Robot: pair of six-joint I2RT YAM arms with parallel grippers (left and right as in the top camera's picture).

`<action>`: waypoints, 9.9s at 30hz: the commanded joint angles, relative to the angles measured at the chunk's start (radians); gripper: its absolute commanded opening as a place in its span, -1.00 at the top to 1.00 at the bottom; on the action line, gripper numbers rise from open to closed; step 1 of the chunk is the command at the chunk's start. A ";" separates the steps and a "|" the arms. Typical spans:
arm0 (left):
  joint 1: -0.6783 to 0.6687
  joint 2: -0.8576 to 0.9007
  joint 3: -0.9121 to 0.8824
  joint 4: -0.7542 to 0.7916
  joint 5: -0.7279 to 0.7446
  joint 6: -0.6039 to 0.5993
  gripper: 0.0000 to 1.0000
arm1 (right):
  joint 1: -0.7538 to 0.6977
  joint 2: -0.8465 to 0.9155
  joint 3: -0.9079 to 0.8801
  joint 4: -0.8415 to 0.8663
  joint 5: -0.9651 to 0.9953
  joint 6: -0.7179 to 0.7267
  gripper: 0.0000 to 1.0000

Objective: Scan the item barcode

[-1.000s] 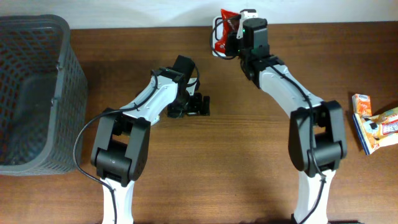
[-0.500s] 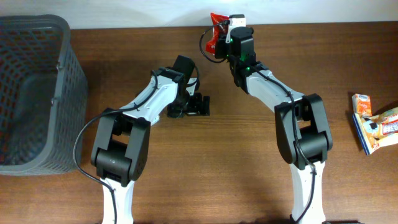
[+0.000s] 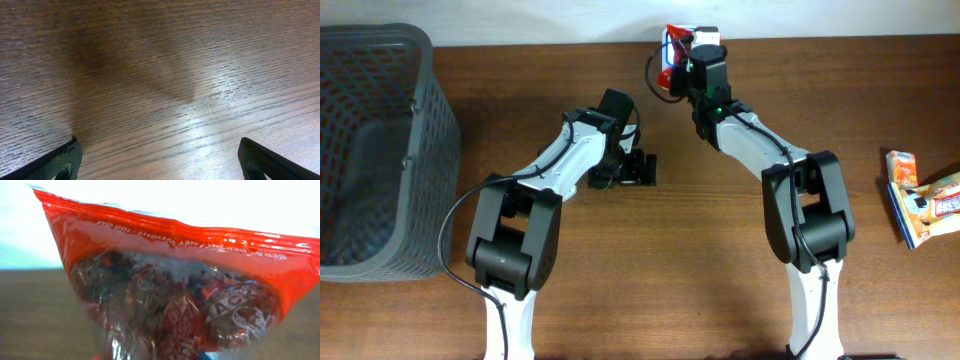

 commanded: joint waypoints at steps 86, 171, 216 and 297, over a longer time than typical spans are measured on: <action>0.116 -0.489 -0.190 -0.192 -0.582 -0.012 -0.98 | -0.919 -0.822 -0.085 -1.232 -0.405 0.177 -0.97; -0.025 -0.278 -0.439 0.334 -0.448 -0.393 0.93 | -0.919 -0.822 -0.085 -1.232 -0.405 0.177 -0.97; -0.130 -0.123 -0.143 0.319 -0.431 0.095 1.00 | -0.919 -0.822 -0.085 -1.232 -0.405 0.177 -0.97; -0.244 0.011 0.128 -0.059 -0.186 -0.019 1.00 | -0.919 -0.822 -0.085 -1.232 -0.405 0.177 -0.97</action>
